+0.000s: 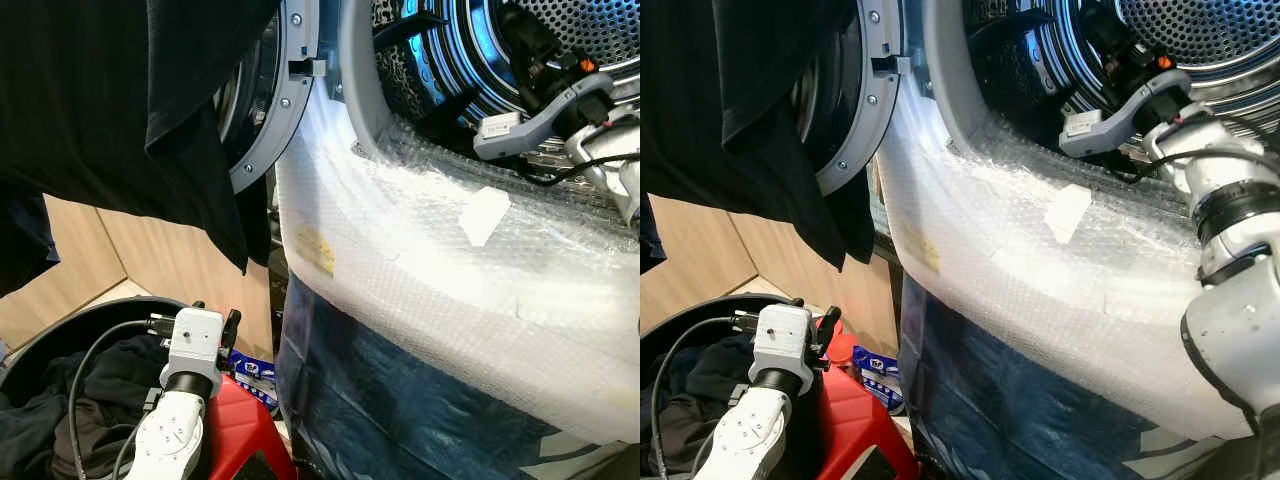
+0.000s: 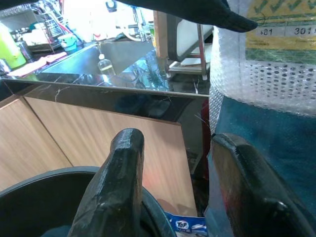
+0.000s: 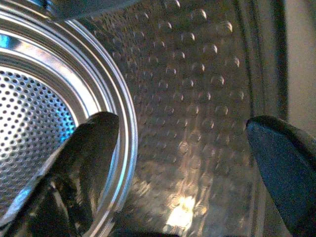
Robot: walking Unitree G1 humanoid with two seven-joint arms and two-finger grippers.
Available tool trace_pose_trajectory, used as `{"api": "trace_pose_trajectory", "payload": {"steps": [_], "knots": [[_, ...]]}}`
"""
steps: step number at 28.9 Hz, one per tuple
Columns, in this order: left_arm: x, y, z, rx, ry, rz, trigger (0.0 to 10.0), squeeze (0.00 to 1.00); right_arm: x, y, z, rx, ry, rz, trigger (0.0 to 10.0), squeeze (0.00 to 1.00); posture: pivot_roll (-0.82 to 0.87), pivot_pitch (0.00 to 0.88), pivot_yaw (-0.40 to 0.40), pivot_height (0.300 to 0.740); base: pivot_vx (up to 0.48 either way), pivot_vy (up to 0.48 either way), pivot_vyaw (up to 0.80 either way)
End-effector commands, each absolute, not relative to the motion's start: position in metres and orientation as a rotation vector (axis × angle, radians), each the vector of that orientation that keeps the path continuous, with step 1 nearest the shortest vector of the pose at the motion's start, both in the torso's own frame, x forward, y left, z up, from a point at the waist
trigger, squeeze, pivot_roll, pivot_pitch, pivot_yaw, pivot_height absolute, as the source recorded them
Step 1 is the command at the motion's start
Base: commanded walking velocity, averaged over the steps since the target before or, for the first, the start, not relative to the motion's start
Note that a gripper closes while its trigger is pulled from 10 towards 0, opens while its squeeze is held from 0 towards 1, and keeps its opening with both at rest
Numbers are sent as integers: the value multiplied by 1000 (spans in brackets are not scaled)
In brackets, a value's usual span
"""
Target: Clothes washing
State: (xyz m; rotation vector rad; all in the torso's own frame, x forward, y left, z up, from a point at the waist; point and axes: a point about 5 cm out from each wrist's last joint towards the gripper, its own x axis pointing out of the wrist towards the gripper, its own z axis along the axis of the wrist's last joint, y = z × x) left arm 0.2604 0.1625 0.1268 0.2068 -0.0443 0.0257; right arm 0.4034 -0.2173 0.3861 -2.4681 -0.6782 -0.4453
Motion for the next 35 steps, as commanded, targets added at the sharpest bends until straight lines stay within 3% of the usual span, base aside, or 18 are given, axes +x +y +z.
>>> {"api": "trace_pose_trajectory", "payload": {"steps": [1, 6, 12, 18, 21, 22, 23, 24, 26, 27, 29, 32, 35], "knots": [[261, 162, 135, 229, -72, 24, 10000, 0, 402, -218, 394, -2539, -685, -440, 10000, 0, 58, 0, -10, 740, 0, 0, 0], [263, 161, 137, 228, -77, 23, 10000, 0, 397, -216, 416, -2612, -697, -498, 10000, 0, 57, 0, -10, 740, 0, 0, 0], [264, 161, 137, 228, -75, 19, 10000, 0, 392, -225, 433, -2737, -568, -571, 10000, 0, 45, 0, -4, 740, 0, 0, 0], [264, 160, 137, 225, -74, 13, 10000, 0, 389, -238, 439, -2612, -451, -617, 10000, 0, 44, 0, -2, 740, 0, 0, 0], [264, 160, 137, 224, -73, 12, 10000, 0, 386, -247, 441, -2069, -451, -629, 10000, 0, 43, 0, 0, 740, 0, 0, 0], [264, 160, 137, 222, -72, 14, 10000, 0, 386, -251, 442, -1689, -440, -599, 10000, 0, 43, 0, 0, 740, 0, 0, 0], [264, 160, 137, 222, -72, 14, 10000, 0, 386, -251, 442, -1689, -440, -599, 10000, 0, 43, 0, 0, 740, 0, 0, 0], [264, 161, 137, 222, -71, 15, 10000, 0, 386, -252, 443, -1546, -436, -575, 10000, 0, 39, 0, 1, 740, 0, 0, 0], [264, 161, 137, 221, -71, 17, 10000, 0, 389, -255, 438, -1072, -400, -475, 10000, 0, 39, 0, 0, 740, 0, 0, 0], [264, 161, 137, 219, -71, 17, 10000, 0, 396, -252, 427, -602, -337, -291, 10000, 0, 37, 0, 3, 740, 0, 0, 0], [264, 160, 136, 215, -68, 18, 10000, 0, 401, -242, 420, -242, -324, -105, 10000, 0, 27, 0, 1, 740, 0, 0, 0], [264, 159, 135, 210, -67, 17, 10000, 0, 401, -236, 423, -79, -368, -14, 10000, 0, 23, 0, -1, 740, 0, 0, 0], [263, 157, 135, 204, -65, 15, 10000, 0, 399, -220, 425, 114, -450, 240, 10000, 0, 15, 0, 0, 740, 0, 0, 0]]}}
